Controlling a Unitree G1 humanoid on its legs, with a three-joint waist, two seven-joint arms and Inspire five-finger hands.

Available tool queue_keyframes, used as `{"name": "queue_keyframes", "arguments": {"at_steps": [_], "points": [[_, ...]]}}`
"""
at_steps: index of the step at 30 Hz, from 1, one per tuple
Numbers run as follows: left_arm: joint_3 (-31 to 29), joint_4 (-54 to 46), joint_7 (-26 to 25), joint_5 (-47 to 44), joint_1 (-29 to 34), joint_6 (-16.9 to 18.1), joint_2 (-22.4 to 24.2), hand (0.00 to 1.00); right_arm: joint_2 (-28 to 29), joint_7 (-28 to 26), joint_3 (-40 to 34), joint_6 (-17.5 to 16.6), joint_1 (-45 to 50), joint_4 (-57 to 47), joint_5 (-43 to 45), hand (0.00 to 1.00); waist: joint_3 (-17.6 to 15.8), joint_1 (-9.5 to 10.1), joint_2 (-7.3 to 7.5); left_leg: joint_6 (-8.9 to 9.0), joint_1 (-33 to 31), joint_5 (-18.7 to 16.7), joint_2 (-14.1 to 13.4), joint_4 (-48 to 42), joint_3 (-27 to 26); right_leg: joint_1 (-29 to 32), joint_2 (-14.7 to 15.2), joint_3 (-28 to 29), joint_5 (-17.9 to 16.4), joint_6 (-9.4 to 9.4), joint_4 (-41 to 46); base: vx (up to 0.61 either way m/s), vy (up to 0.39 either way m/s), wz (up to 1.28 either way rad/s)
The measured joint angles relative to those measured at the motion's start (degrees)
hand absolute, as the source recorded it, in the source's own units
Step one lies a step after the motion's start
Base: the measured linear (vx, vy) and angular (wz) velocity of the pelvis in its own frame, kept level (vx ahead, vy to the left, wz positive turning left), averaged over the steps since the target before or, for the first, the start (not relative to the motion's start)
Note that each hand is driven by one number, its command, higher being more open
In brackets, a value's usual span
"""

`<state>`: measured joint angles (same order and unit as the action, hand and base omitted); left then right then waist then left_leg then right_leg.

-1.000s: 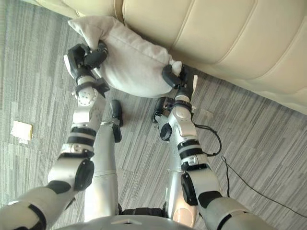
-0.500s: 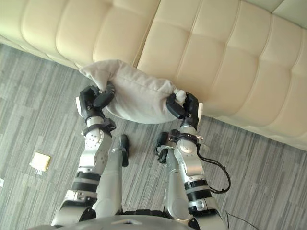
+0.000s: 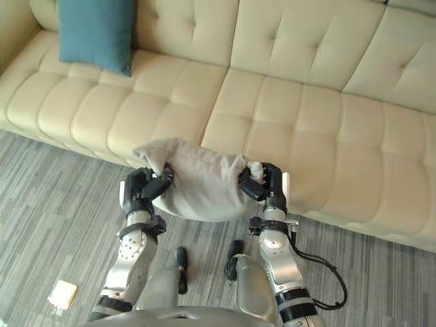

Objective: Pick up cushions and gather them together orderly.

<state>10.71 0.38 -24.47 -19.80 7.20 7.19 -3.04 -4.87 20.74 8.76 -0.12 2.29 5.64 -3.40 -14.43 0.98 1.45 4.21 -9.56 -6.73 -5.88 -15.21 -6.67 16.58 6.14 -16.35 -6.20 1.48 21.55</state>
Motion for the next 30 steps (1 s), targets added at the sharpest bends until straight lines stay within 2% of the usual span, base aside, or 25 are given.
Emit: {"name": "queue_keyframes", "arguments": {"at_steps": [3,5,6,8,9,11,12,13,14,15,16,17,18,19,20,21,22,23,25,27,28,29,30], "points": [[0.2,-1.2,0.7,-0.1,1.9,-0.1,0.0,0.00,0.0,-0.6,-0.2,0.0,1.1,0.0,0.0,0.00,0.3,0.02,0.07,-1.18,0.3,-5.1,0.4,-5.4,0.1,-1.1,0.8,1.2,-2.1,-2.16,2.4,0.04,0.112,-0.19],[0.3,-1.3,1.4,-0.1,2.8,-0.3,-0.3,0.00,0.0,-0.9,-0.3,0.0,2.2,0.0,0.1,0.00,0.4,-0.17,0.21,-1.74,1.0,-7.8,0.6,-8.2,0.7,0.5,1.7,2.7,-2.2,-2.91,9.8,0.04,0.111,-0.15],[0.3,-1.3,1.7,-0.1,3.2,-0.5,-0.7,0.00,0.1,-1.1,-0.3,0.0,2.6,0.3,0.1,0.00,0.4,-0.36,0.26,-2.18,1.6,-9.1,0.8,-9.5,0.4,2.7,2.7,3.5,-1.2,-3.92,15.7,0.07,0.110,-0.12],[0.3,-1.3,1.8,0.0,3.4,-1.2,-1.3,0.00,0.3,-1.5,-0.3,0.0,2.7,1.0,0.1,0.00,0.5,-0.76,0.36,-2.85,2.5,-9.8,1.0,-9.6,0.3,4.2,3.3,4.6,0.6,-4.20,19.8,0.08,0.067,-0.04],[0.3,-1.3,1.9,0.0,3.4,-1.7,-1.6,0.00,0.2,-1.8,-0.4,0.0,2.7,1.9,0.1,0.00,0.5,-1.24,0.34,-3.83,3.9,-9.5,1.1,-8.6,0.6,5.9,3.7,5.0,2.1,-3.77,22.9,0.12,0.027,0.09],[0.3,-1.3,1.9,0.1,3.3,-1.7,-1.9,0.00,0.4,-2.6,-0.4,0.1,3.0,2.8,0.1,0.00,1.4,-1.65,0.95,-3.96,5.2,-9.7,1.1,-6.5,1.0,5.5,1.6,6.5,-1.4,-3.47,15.0,0.16,-0.016,0.12],[0.3,-1.3,1.9,0.1,2.9,-1.7,-2.0,0.00,0.3,-2.9,-0.4,0.1,3.0,2.8,0.1,0.00,1.6,-1.72,1.18,-3.56,5.9,-9.5,1.1,-5.3,1.2,5.4,0.1,7.5,-1.2,-3.57,9.0,0.21,-0.093,0.13],[0.4,-1.3,1.9,0.1,2.8,-1.7,-2.2,0.00,0.1,-3.0,-0.5,0.1,3.1,2.8,0.1,0.00,1.7,-1.83,1.38,-2.31,6.5,-9.4,1.5,-4.8,1.3,4.3,-1.0,7.5,0.9,-3.42,2.7,0.24,-0.105,0.19],[0.6,-1.3,1.9,0.2,2.8,-1.7,-2.5,0.00,0.2,-3.0,-0.5,0.0,3.3,2.7,0.2,0.00,1.9,-1.98,1.63,-1.73,6.6,-9.9,1.9,-5.1,1.6,3.8,-1.2,7.7,5.1,-1.63,-0.3,0.23,-0.096,0.25],[1.6,-0.9,2.0,0.2,2.7,-2.1,-1.9,0.00,-0.9,-3.0,-0.7,0.2,3.6,2.8,0.3,0.00,2.4,-2.29,-0.53,-0.97,6.4,-11.2,0.9,-6.3,3.1,3.2,-2.1,6.8,5.9,0.27,-0.2,0.35,-0.080,0.19],[2.6,-0.9,2.2,0.2,3.0,-2.2,-1.7,0.00,-1.7,-3.0,-1.0,0.2,4.2,2.8,0.5,0.00,3.5,-2.18,-2.22,-0.15,6.5,-11.5,-0.4,-5.5,4.4,3.1,-3.2,6.1,4.7,0.72,-0.4,0.44,-0.103,0.27],[3.1,-0.9,2.5,0.2,2.9,-2.2,-1.7,0.00,-1.9,-3.0,-1.4,0.2,4.6,2.4,1.2,0.00,4.1,-2.75,-3.20,0.56,6.4,-11.2,-1.0,-5.5,5.3,2.7,-3.7,5.0,3.4,0.92,-0.5,0.44,-0.102,0.28],[3.6,-0.9,2.8,0.2,2.8,-2.2,-1.7,0.00,-1.9,-3.0,-1.9,0.2,5.3,2.4,1.3,0.00,4.2,-2.84,-3.41,1.81,5.2,-10.7,-1.7,-9.5,6.7,1.1,-4.2,4.0,2.3,1.19,-0.9,0.27,-0.095,0.33],[3.8,-0.9,2.9,0.2,2.7,-2.2,-1.7,0.00,-1.8,-3.0,-2.0,0.2,5.6,2.3,1.3,0.00,4.2,-2.88,-3.42,2.30,4.2,-10.6,-1.9,-12.1,7.2,0.5,-4.3,3.7,2.0,1.26,-1.1,0.32,-0.147,0.35],[4.3,-0.9,3.6,0.2,2.8,-2.2,-1.1,0.00,-1.9,-2.9,-2.5,1.2,7.6,0.2,1.5,0.00,4.2,-2.54,-3.39,5.11,-1.1,-7.5,-3.1,-26.1,7.9,-2.7,-4.9,2.9,0.8,1.73,-1.8,0.37,-0.151,0.14],[4.4,-0.9,3.8,0.2,3.2,-2.2,-0.3,0.00,-1.9,-2.7,-2.6,1.4,9.6,-2.1,2.1,0.00,4.1,-1.42,-3.32,5.15,-5.1,-7.2,-4.7,-35.9,7.3,-5.3,-5.3,3.0,0.2,2.22,-2.3,0.31,-0.124,0.04],[4.5,-0.9,3.8,0.2,3.3,-2.2,-0.1,0.00,-1.8,-2.5,-2.7,1.4,10.6,-3.7,2.5,0.00,4.1,-0.94,-3.23,5.07,-6.9,-7.3,-5.0,-39.4,7.1,-6.5,-5.4,3.0,-0.1,2.45,-2.7,0.23,-0.064,-0.14],[4.5,-1.0,3.8,0.2,3.2,-2.2,0.0,0.00,-1.8,-2.2,-2.8,1.4,11.5,-6.7,2.6,0.00,4.2,-0.69,-3.07,3.44,-10.1,-8.3,-5.3,-40.8,7.0,-8.2,-5.3,3.1,-0.2,2.45,-3.9,0.18,-0.030,-0.16],[4.5,-1.1,3.8,0.2,2.9,-2.1,0.0,0.00,-1.7,-1.5,-3.3,1.2,11.2,-9.0,2.6,0.00,4.2,-0.04,-3.03,1.88,-11.9,-9.1,-5.7,-33.9,7.2,-9.5,-5.2,4.1,-0.2,2.42,-5.3,0.17,0.022,-0.23],[4.7,-1.1,4.0,0.2,2.9,-2.3,0.0,0.00,-1.7,-1.3,-4.2,1.2,10.9,-9.2,2.7,0.00,4.3,0.01,-2.98,2.16,-10.8,-8.8,-4.9,-21.6,9.8,-10.9,-4.9,4.6,-0.3,1.66,-6.4,0.16,0.154,-0.17],[5.1,-1.0,4.2,0.2,2.9,-2.3,0.0,0.00,-1.7,-1.2,-4.9,1.2,10.9,-9.2,3.2,0.00,4.5,0.02,-2.92,2.44,-9.1,-7.0,-3.7,-13.5,12.3,-10.9,-4.5,5.3,-0.5,0.56,-6.5,0.15,0.203,-0.13],[5.3,-1.0,4.2,0.2,3.0,-2.3,0.0,0.00,-1.7,-1.2,-5.1,1.2,10.9,-9.2,3.3,0.00,4.6,0.04,-3.01,2.56,-8.6,-6.2,-3.6,-11.8,12.6,-10.9,-4.5,5.5,-0.6,0.21,-6.5,0.15,0.266,-0.31],[6.3,-0.7,4.2,0.2,3.2,-2.3,-0.2,0.00,-1.7,-1.2,-5.9,1.2,10.8,-8.8,3.5,0.00,5.1,0.06,-3.92,2.12,-6.4,-2.6,-3.5,-7.1,12.5,-10.7,-4.6,6.8,-1.4,-1.61,-5.8,0.14,0.302,-0.45]]}}
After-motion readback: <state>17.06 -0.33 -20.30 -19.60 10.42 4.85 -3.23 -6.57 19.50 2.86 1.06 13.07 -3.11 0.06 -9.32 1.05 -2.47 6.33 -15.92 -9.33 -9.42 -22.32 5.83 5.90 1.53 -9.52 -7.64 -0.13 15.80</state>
